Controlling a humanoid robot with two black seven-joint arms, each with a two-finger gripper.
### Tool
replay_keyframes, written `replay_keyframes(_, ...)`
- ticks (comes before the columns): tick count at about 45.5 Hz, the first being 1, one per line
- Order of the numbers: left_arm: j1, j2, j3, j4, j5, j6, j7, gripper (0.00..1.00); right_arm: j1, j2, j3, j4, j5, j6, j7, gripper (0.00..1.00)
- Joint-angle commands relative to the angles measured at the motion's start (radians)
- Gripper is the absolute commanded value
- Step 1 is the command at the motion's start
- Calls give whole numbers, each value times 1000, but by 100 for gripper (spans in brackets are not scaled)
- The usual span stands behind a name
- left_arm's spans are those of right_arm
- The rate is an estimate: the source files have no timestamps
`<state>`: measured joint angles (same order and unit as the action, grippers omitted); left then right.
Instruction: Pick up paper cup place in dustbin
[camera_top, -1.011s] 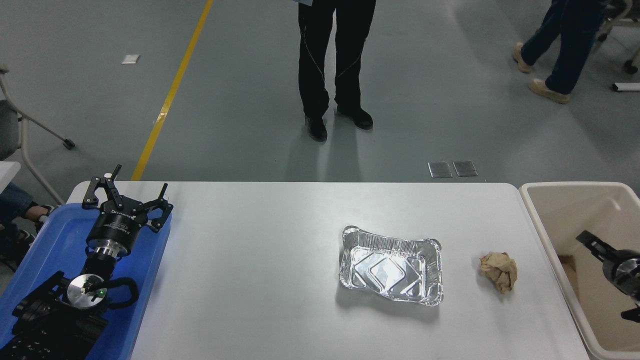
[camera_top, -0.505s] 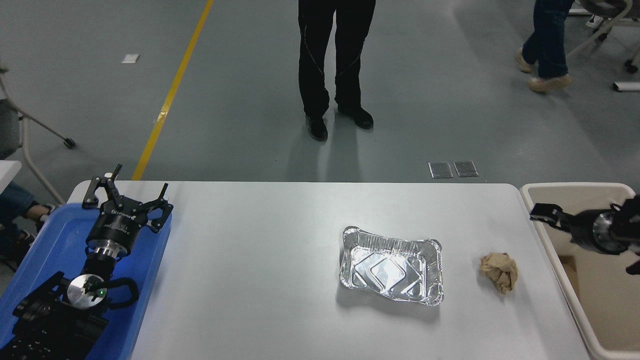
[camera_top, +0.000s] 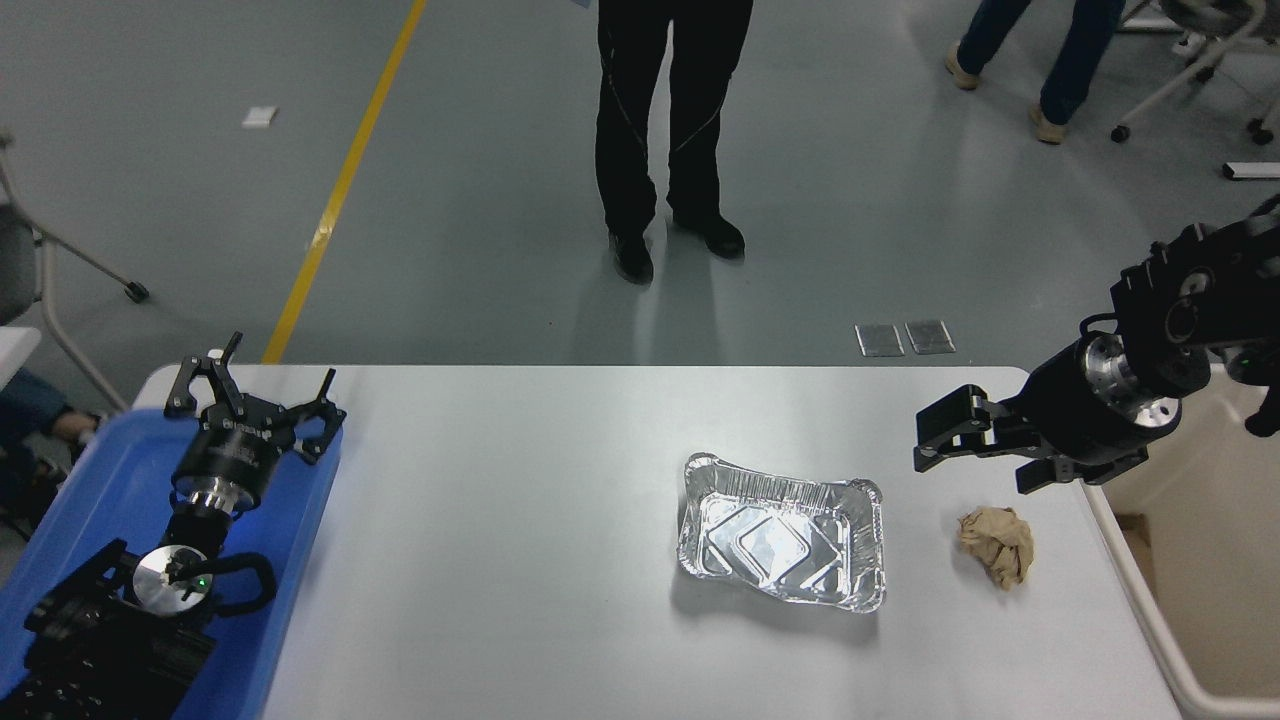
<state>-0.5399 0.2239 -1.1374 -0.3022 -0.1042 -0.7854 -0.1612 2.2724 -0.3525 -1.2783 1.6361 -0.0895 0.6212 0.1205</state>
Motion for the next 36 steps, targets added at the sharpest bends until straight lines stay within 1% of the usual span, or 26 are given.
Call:
replay_keyframes(1, 0, 0, 1, 0, 0, 0, 0, 99, 200, 53, 40, 44, 63, 164, -9, 100)
replay_keyframes(5, 0, 0, 1, 0, 0, 0, 0, 99, 234, 55, 43, 44, 66, 164, -13, 100)
replay_keyframes(10, 2, 0, -1, 0, 0, 0, -1, 99, 245, 50, 43, 44, 66, 164, -51, 100)
replay_keyframes(13, 2, 0, -1, 0, 0, 0, -1, 99, 249, 49, 43, 44, 66, 164, -61, 100)
replay_keyframes(36, 2, 0, -1, 0, 0, 0, -1, 99, 248, 49, 47, 36, 68, 164, -61, 100)
